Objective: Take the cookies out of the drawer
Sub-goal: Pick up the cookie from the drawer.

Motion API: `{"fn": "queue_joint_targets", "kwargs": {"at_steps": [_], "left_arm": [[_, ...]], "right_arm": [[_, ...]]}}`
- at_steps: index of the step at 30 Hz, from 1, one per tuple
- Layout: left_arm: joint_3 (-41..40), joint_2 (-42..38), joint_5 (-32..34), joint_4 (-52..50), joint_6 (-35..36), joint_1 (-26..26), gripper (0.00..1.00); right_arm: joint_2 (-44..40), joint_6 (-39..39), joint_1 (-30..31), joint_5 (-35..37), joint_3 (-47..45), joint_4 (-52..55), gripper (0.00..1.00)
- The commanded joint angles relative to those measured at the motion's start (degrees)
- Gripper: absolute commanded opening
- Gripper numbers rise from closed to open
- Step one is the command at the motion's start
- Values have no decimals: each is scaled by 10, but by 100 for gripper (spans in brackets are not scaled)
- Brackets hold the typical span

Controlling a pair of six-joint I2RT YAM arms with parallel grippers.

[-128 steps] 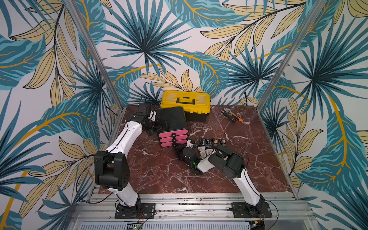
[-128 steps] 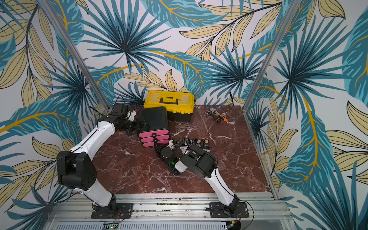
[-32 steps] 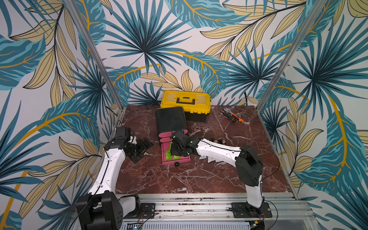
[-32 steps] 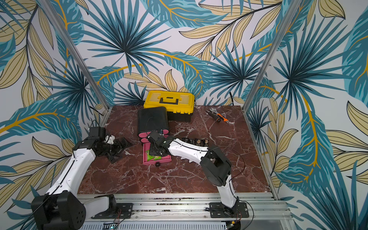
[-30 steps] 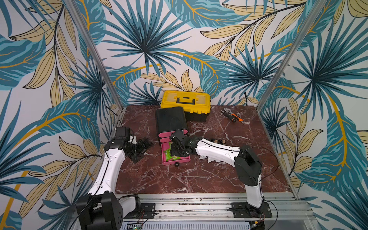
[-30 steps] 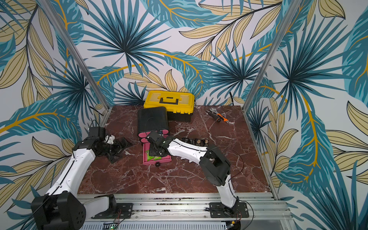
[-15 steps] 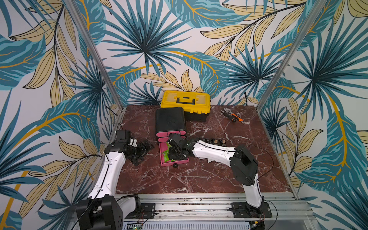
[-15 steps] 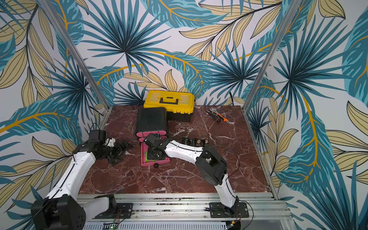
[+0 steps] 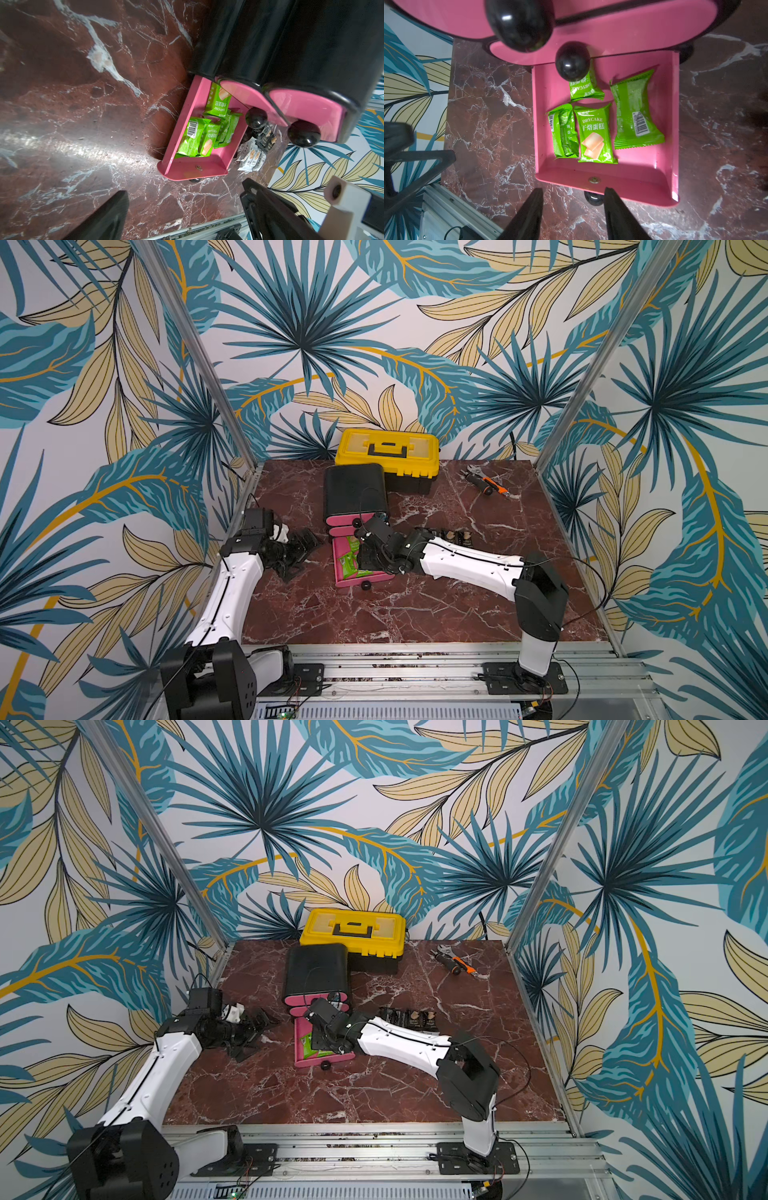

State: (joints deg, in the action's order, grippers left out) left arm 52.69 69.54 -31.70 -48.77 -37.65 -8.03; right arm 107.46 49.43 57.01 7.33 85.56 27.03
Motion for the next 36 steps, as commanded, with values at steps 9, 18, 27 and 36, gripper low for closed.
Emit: {"fn": "queue_joint_targets", "kwargs": {"at_steps": [9,18,27,36], "left_arm": [[34,49,1,33,0,1,100],[59,47,43,-5,31,37,100],[64,49,50,-13,32,44,100],[77,53,69,-33,47,43,100]], "right_arm": [[62,-11,40,16,29,-17,51],[116,-35,41,16,76,-2,51],[162,-52,40,39,128,24,49],[192,-50,33,51,143,38,47]]}}
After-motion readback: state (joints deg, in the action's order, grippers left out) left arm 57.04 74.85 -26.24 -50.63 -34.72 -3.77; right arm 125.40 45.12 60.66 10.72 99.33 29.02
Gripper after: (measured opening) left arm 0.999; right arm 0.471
